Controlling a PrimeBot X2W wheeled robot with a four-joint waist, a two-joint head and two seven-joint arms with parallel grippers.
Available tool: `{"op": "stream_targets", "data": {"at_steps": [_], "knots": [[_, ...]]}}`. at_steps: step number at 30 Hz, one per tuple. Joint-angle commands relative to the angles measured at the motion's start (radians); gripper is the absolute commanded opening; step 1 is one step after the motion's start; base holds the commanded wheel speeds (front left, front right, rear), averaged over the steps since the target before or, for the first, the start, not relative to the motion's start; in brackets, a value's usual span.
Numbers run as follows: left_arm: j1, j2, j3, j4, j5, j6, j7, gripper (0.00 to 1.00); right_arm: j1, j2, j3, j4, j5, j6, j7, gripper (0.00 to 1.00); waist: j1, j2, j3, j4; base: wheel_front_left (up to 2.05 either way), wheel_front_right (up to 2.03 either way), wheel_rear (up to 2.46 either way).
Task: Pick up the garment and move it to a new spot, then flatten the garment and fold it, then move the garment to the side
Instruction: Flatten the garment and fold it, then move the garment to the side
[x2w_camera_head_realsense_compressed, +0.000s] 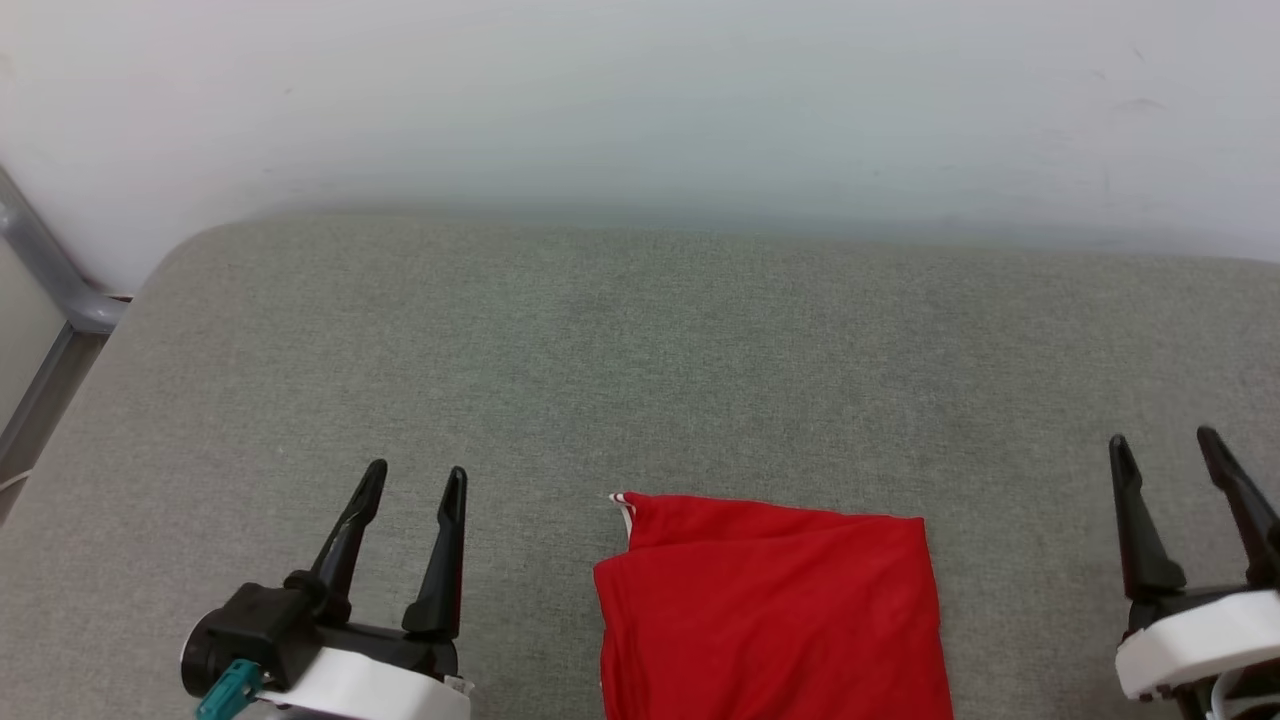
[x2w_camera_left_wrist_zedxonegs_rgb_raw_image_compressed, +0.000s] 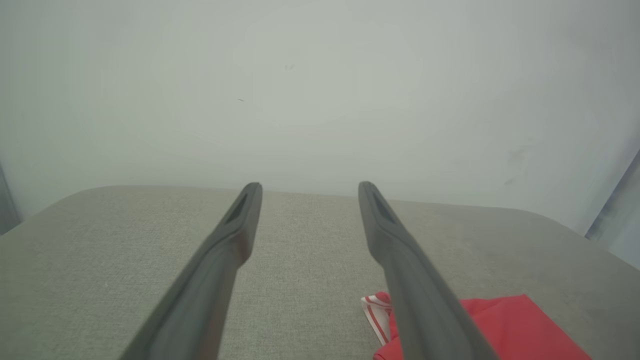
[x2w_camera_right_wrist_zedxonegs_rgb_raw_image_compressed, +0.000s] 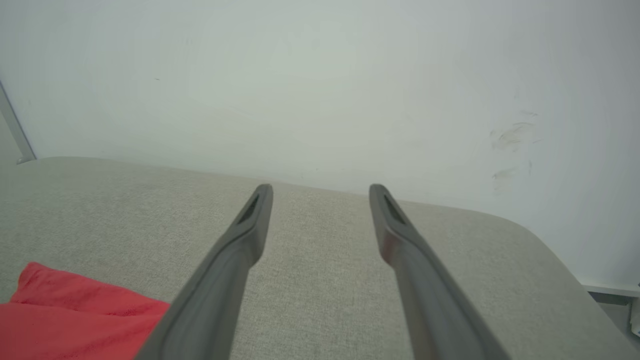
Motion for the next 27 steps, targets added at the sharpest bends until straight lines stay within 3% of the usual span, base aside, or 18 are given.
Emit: {"op": "stream_targets", "data": {"at_steps": [1,9,18,22,27], "knots": [[0.007,-0.002,-0.004,0.001,0.007,-0.002,-0.002,1.0,0.011,0.009,-0.003,-0.005,-0.005,-0.001,-0.009,1.0,0.0,0.0,0.001,0.0,0.0,0.0,0.0],[0.008,0.006,-0.018,0.022,0.035,-0.002,-0.002,1.0,0.042,0.063,-0.002,-0.013,-0.036,-0.001,-0.021,1.0,0.0,0.0,0.008,-0.001,0.0,0.0,0.0],[-0.003,0.005,-0.009,0.029,0.059,-0.002,-0.002,1.0,0.045,0.048,0.016,-0.023,-0.006,-0.001,0.025,1.0,0.0,0.0,0.012,0.007,0.0,0.0,0.0],[-0.006,0.004,-0.007,0.03,0.069,-0.002,-0.002,1.0,0.059,0.034,0.054,-0.03,0.022,-0.001,0.122,1.0,0.0,0.0,0.017,0.013,0.0,0.0,0.0],[-0.017,0.001,-0.012,0.029,0.068,-0.002,-0.002,1.0,0.077,0.019,0.115,-0.045,0.093,-0.001,0.353,1.0,0.0,0.0,0.034,0.024,0.0,0.0,0.0]]}}
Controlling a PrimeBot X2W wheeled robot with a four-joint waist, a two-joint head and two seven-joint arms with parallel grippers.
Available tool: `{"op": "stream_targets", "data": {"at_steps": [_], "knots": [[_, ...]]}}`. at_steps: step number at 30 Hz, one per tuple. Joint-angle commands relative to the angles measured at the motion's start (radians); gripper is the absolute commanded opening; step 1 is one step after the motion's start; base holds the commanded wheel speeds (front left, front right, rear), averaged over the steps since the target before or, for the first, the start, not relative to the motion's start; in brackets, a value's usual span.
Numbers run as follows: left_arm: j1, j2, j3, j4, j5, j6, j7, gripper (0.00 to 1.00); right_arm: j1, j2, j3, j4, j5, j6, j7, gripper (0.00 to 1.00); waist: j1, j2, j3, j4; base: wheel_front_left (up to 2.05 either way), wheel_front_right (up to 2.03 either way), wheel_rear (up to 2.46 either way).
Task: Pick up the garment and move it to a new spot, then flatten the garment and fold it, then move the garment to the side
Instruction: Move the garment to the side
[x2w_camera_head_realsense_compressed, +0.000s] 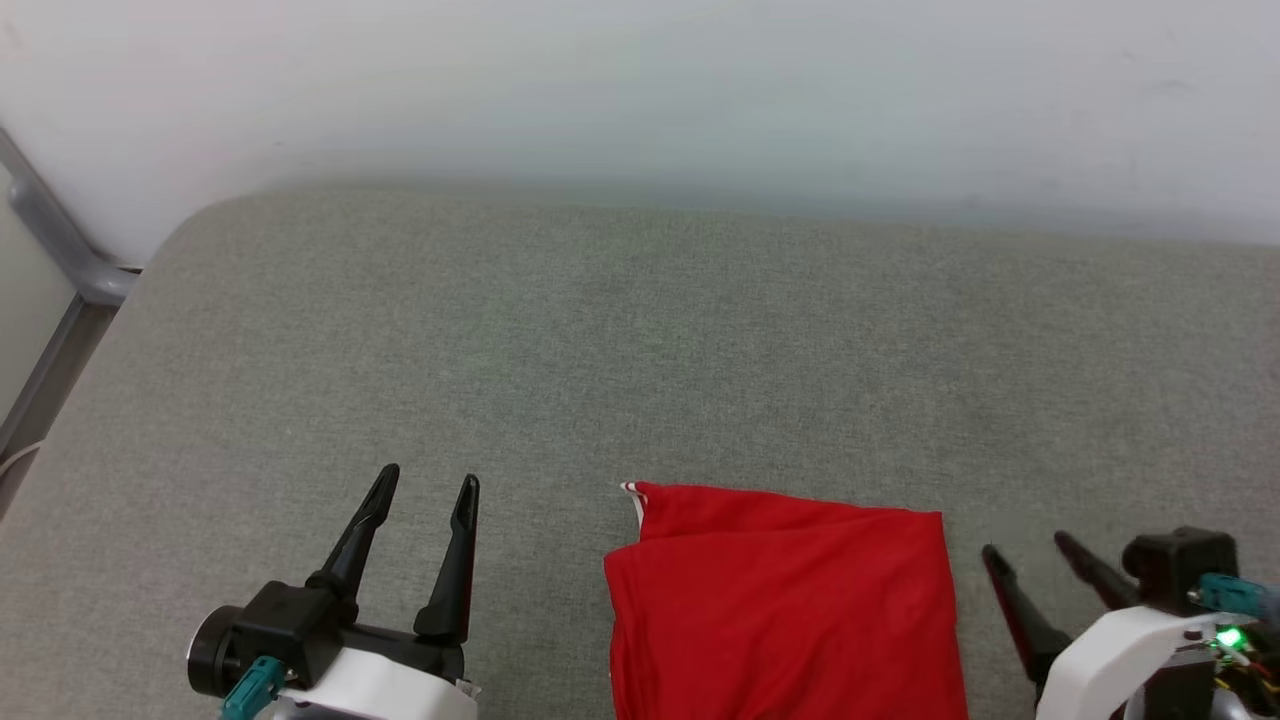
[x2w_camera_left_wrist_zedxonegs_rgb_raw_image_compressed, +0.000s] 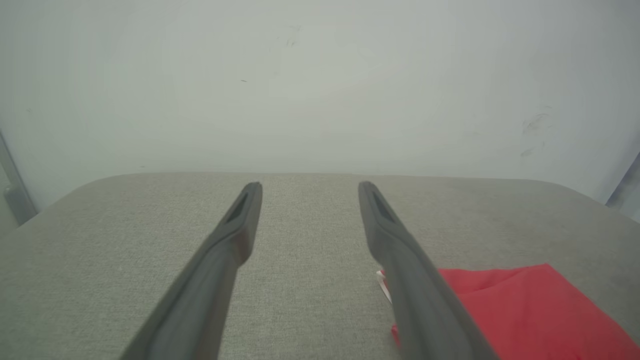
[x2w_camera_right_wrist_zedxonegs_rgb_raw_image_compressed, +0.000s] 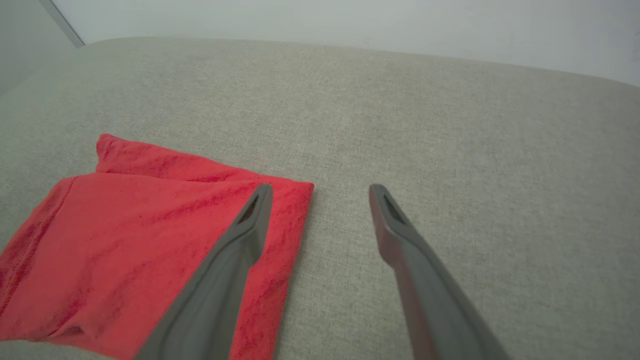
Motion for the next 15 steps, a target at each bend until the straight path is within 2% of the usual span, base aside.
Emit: {"op": "stream_targets", "data": {"at_steps": [1,4,9,15], "knots": [[-0.013,-0.003,0.001,0.0,0.002,-0.002,-0.002,1.0,0.012,-0.006,0.008,-0.011,0.005,-0.001,0.03,1.0,0.0,0.0,0.007,0.004,0.0,0.0,0.0],[-0.017,-0.004,-0.007,0.004,-0.001,-0.002,-0.002,1.0,0.009,0.015,0.023,-0.023,0.047,-0.001,0.154,1.0,0.0,0.0,0.021,0.011,0.0,0.0,0.0],[-0.036,-0.004,-0.021,0.007,-0.003,-0.002,-0.002,1.0,-0.023,0.046,0.014,-0.005,0.043,-0.001,0.338,1.0,0.0,0.0,0.05,0.027,0.0,0.0,0.0],[-0.064,-0.003,-0.032,0.009,-0.01,-0.002,-0.002,1.0,-0.061,0.075,-0.002,0.045,0.014,-0.001,0.483,1.0,0.0,0.0,0.081,0.056,0.0,0.0,0.0]]}}
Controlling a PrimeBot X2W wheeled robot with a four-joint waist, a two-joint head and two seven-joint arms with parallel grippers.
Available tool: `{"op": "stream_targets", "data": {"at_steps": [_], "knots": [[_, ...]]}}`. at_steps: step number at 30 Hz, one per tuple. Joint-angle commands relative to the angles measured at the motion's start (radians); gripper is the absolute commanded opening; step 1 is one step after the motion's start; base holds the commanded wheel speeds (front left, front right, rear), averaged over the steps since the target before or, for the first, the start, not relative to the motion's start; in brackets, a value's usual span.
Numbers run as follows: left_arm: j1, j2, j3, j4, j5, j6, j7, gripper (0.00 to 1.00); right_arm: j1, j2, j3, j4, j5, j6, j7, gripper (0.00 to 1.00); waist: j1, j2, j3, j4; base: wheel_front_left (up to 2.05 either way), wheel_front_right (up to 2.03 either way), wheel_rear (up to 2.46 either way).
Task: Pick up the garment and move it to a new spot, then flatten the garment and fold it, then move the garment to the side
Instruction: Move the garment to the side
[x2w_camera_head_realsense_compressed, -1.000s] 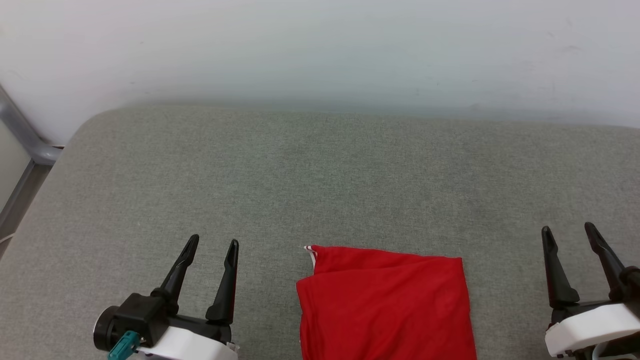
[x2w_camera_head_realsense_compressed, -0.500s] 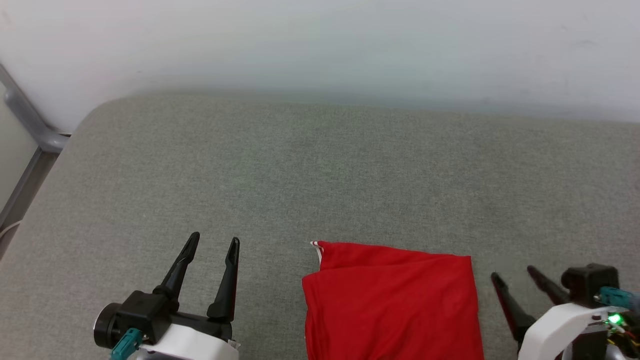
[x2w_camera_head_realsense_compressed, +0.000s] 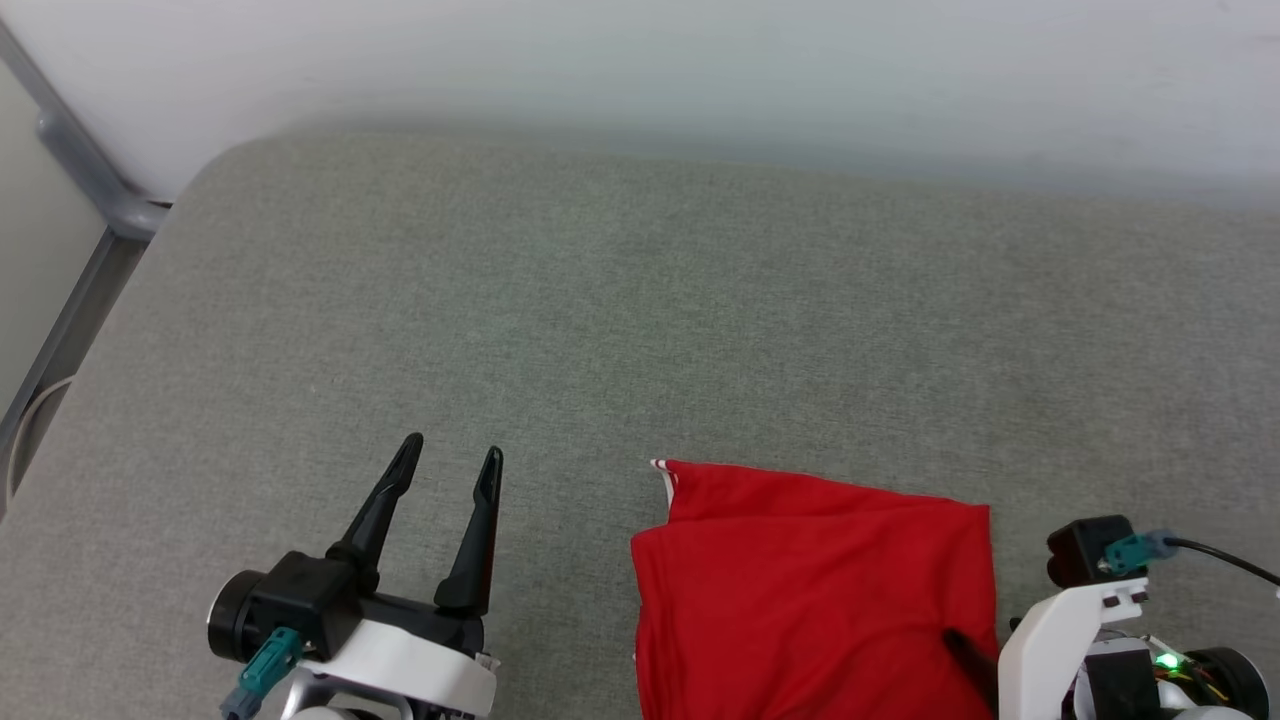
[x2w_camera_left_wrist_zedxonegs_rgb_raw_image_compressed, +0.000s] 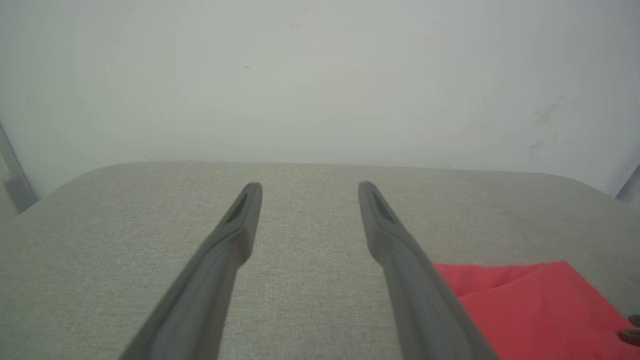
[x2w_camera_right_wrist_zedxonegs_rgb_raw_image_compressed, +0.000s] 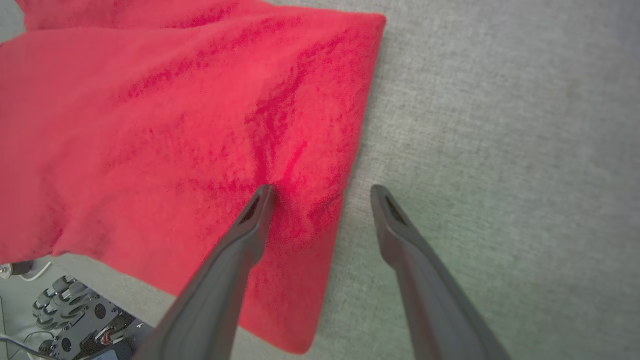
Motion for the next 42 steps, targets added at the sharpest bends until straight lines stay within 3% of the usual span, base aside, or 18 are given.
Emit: {"op": "stream_targets", "data": {"at_steps": [1,10,11,12,24,27,33,42], "knots": [[-0.015,-0.001,-0.001,0.001,-0.005,-0.002,-0.002,1.0,-0.013,0.007,0.001,0.011,-0.011,-0.001,0.014,1.0,0.0,0.0,0.013,0.013,0.0,0.0,0.0],[-0.035,0.003,-0.016,0.006,-0.006,-0.002,-0.002,1.0,-0.027,0.021,0.046,0.12,-0.037,0.0,0.063,1.0,0.0,0.0,0.048,0.044,0.0,0.0,0.0],[-0.037,0.003,-0.017,0.007,-0.006,-0.002,-0.002,1.0,-0.027,0.022,0.058,0.134,-0.032,0.0,0.064,0.62,0.0,0.0,0.049,0.045,0.0,0.0,0.0],[-0.038,0.006,-0.021,0.009,-0.005,-0.002,-0.002,1.0,-0.031,0.016,0.074,0.144,-0.033,0.001,0.059,0.0,0.0,0.0,0.049,0.046,0.0,0.0,0.0],[-0.015,0.015,-0.049,0.02,0.001,-0.002,-0.002,1.0,-0.124,-0.096,0.139,0.103,-0.097,-0.001,-0.089,0.0,0.0,0.0,0.001,-0.032,0.0,0.0,0.0],[-0.003,0.018,-0.082,0.01,-0.001,-0.002,-0.002,1.0,-0.168,-0.254,0.257,0.003,-0.093,-0.001,-0.06,0.0,0.0,0.0,-0.015,-0.135,0.0,0.0,0.0],[-0.026,-0.003,-0.133,-0.039,-0.019,-0.002,-0.002,1.0,-0.237,-0.457,0.36,-0.066,-0.067,-0.001,-0.056,0.0,0.0,0.0,0.013,-0.249,0.0,0.0,0.0],[-0.113,0.033,-0.188,-0.095,-0.01,-0.002,-0.002,1.0,-0.364,-0.623,0.353,0.015,-0.07,-0.001,-0.137,0.0,0.0,0.0,0.136,-0.391,0.0,0.0,0.0]]}}
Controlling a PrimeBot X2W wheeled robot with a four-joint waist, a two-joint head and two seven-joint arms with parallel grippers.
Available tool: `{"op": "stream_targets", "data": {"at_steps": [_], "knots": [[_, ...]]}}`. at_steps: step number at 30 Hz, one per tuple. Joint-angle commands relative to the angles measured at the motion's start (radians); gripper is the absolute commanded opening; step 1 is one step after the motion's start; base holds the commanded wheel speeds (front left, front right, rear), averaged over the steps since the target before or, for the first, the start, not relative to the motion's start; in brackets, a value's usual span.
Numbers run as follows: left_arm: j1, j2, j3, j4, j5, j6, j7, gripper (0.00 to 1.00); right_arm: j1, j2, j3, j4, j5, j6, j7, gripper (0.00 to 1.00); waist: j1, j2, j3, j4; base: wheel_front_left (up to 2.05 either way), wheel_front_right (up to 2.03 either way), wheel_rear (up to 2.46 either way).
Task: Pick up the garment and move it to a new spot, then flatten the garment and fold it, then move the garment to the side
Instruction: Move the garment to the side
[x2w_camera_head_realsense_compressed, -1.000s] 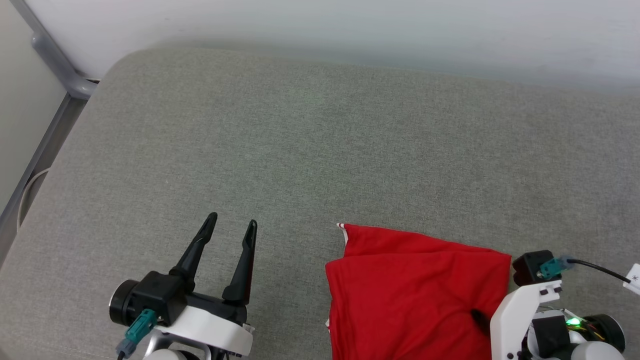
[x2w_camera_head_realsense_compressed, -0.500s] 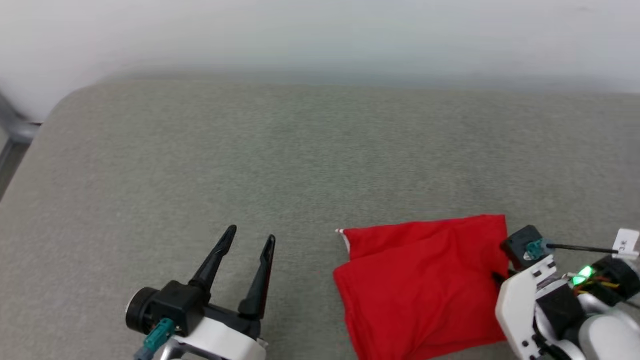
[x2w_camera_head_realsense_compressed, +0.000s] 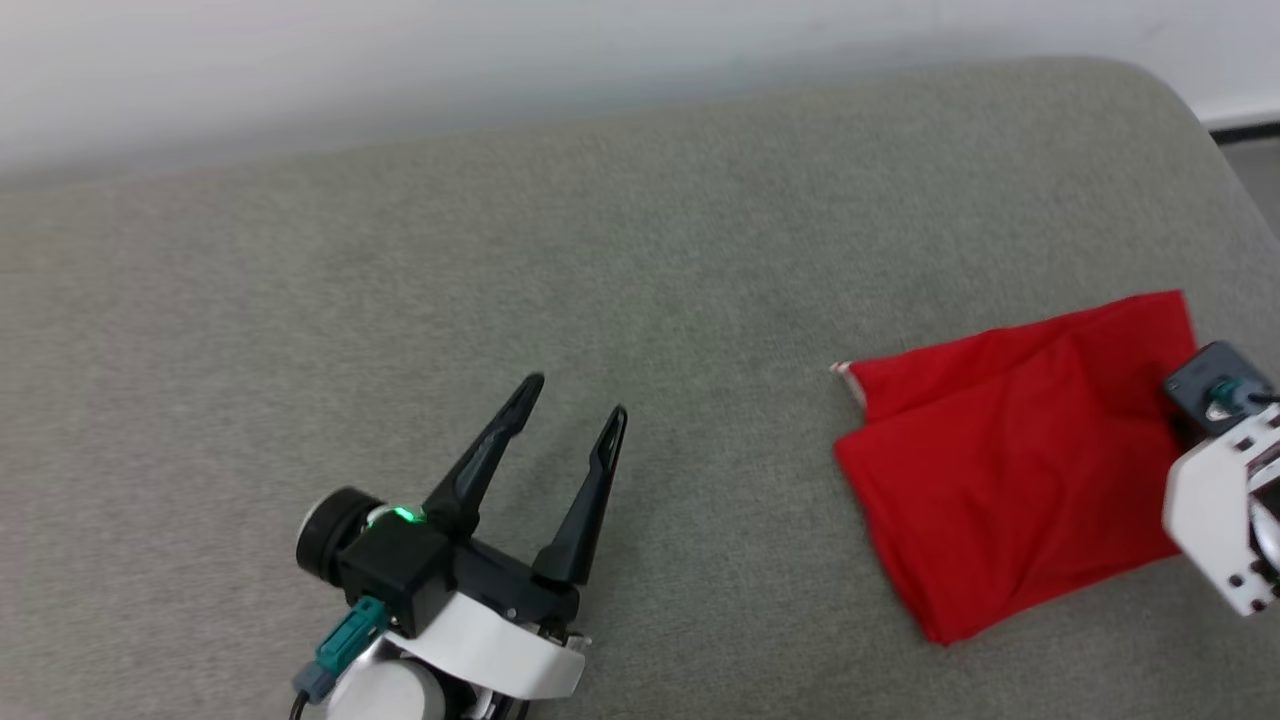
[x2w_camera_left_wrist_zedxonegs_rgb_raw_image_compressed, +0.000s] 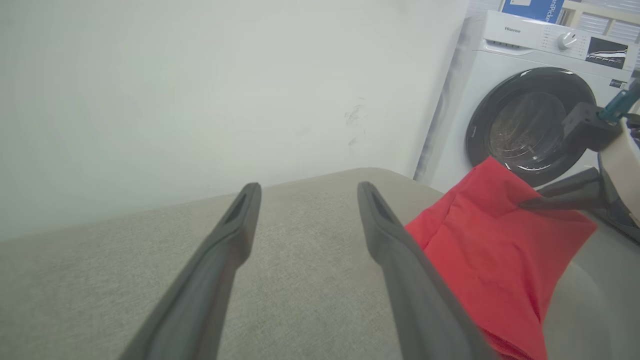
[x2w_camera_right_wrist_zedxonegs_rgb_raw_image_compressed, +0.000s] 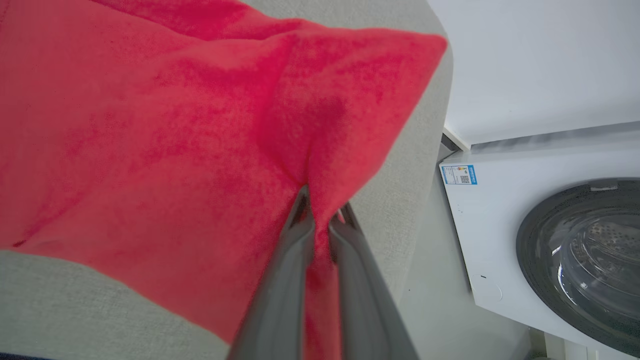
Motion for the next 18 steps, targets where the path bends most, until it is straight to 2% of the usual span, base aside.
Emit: {"op": "stream_targets", "data": {"at_steps": [1,4,5,11,18], "knots": [[-0.027,0.016,-0.002,-0.014,0.004,-0.002,-0.002,1.0,-0.031,-0.013,-0.007,0.024,-0.006,-0.001,-0.025,0.0,-0.0001,-0.0001,0.079,-0.063,0.0,0.0,0.0],[-0.063,0.045,-0.012,-0.039,0.01,-0.002,-0.002,1.0,-0.071,-0.041,-0.046,0.087,-0.018,-0.001,-0.077,0.0,-0.0001,-0.0001,0.139,-0.086,0.0,0.0,0.0],[-0.091,0.066,-0.02,-0.059,0.018,-0.002,-0.002,1.0,-0.092,-0.049,-0.075,0.144,-0.029,-0.001,-0.118,0.0,-0.0001,-0.0001,0.178,-0.093,0.0,0.0,0.0],[-0.153,0.132,-0.028,-0.129,0.034,-0.002,-0.002,1.0,-0.163,-0.075,-0.166,0.319,-0.072,-0.001,-0.224,0.0,-0.0001,-0.0001,0.29,-0.088,0.0,0.0,0.0],[-0.218,0.188,-0.007,-0.218,0.042,-0.001,0.031,1.0,-0.241,-0.053,-0.293,0.512,-0.164,-0.001,-0.327,0.0,-0.0001,-0.0001,0.396,-0.058,0.0,0.0,0.0]]}}
